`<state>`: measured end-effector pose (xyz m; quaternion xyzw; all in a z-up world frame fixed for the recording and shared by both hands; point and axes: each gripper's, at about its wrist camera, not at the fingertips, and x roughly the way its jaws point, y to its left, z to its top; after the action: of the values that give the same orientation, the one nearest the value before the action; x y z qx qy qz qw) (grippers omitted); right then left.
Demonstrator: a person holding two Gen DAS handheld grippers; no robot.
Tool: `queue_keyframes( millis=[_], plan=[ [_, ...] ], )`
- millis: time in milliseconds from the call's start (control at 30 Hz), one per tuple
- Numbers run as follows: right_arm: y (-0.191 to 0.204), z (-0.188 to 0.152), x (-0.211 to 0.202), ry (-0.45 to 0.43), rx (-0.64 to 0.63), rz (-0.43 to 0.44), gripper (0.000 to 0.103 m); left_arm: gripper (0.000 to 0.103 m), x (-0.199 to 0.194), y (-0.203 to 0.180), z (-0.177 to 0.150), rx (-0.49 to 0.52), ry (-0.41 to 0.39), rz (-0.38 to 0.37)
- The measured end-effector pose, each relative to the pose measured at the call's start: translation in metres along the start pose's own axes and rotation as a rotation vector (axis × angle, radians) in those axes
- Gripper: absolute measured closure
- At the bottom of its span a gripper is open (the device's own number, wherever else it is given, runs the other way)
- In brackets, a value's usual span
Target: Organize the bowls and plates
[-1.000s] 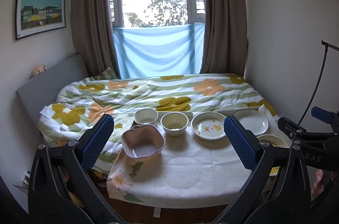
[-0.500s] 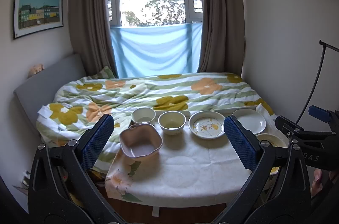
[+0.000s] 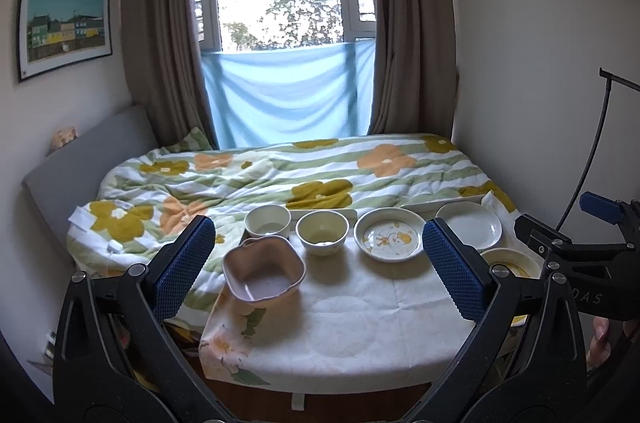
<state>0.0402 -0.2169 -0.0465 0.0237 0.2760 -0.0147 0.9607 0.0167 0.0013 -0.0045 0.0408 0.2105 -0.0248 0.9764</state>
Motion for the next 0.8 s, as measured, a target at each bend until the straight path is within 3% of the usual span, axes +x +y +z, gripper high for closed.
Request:
queue_keyframes(
  millis=[167,433,633,733,800],
  plan=[
    [-0.010,-0.003,0.008,0.031,0.051,0.004,0.000,0.000,0.021,-0.004,0.005,0.072,0.036,-0.039],
    [-0.064,-0.053,0.034,0.187,0.201,-0.121,0.000,0.000,0.089,-0.047,-0.009,0.220,0.138,-0.278],
    [-0.127,-0.100,0.058,0.307,0.327,-0.158,0.000,0.000,0.162,-0.120,-0.050,0.321,0.318,-0.463],
    [-0.163,-0.122,0.076,0.370,0.417,-0.131,0.001,0.000,0.198,-0.158,-0.074,0.335,0.403,-0.549],
    [-0.184,-0.137,0.089,0.400,0.480,-0.104,0.007,0.000,0.223,-0.183,-0.090,0.353,0.470,-0.578]
  ],
)
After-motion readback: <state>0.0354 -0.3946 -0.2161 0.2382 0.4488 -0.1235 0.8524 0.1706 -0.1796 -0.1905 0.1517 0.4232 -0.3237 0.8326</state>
